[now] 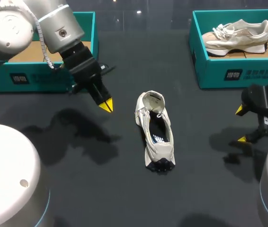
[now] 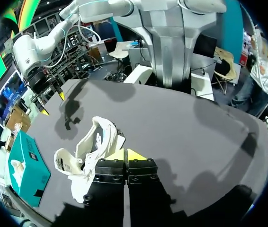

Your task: Take the shoe out of the shoebox, open the shoe tongue, remove and reinsert the insole, then place the shoe into the shoebox

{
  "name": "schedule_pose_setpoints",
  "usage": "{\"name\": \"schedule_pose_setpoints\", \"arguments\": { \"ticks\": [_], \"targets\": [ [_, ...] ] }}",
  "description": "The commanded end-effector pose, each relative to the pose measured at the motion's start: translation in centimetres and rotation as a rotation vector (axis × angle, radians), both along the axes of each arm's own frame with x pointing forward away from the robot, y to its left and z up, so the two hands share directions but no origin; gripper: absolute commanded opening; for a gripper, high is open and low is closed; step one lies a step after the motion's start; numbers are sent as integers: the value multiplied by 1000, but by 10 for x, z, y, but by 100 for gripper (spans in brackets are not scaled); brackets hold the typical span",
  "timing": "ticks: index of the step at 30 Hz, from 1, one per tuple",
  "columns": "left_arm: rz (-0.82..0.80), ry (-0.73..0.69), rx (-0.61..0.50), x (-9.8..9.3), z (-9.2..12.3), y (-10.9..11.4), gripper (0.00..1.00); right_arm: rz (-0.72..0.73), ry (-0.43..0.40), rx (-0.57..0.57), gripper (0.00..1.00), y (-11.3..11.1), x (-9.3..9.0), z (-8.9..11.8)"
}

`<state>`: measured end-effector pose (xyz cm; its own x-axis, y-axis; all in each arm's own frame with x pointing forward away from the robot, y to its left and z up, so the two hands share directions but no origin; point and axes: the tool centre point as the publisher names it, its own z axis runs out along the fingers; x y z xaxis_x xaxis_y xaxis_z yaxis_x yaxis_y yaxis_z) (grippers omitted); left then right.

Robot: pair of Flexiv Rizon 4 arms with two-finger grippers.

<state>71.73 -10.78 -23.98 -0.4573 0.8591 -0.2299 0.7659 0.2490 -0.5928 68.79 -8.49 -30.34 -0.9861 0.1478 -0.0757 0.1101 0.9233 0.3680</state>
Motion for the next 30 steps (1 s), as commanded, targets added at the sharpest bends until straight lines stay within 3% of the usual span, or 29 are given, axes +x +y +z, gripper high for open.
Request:
{"name": "schedule_pose_setpoints", "arguments": {
  "ticks": [1,7,15,25,30],
  "targets": [
    [-127,-36,115,10,9,-10,0,-1,-2,-2,100,0,-2,0],
    [-310,-132,132,17,16,-34,0,-1,-2,-2,100,0,-2,0],
    [-310,-132,132,17,16,-34,0,-1,-2,-2,100,0,-2,0],
    [-453,-156,167,7,-12,-72,0,-1,-2,-2,100,0,-2,0],
    [-436,-195,204,8,-10,-71,0,-1,-2,-2,100,0,-2,0]
  ]
}}
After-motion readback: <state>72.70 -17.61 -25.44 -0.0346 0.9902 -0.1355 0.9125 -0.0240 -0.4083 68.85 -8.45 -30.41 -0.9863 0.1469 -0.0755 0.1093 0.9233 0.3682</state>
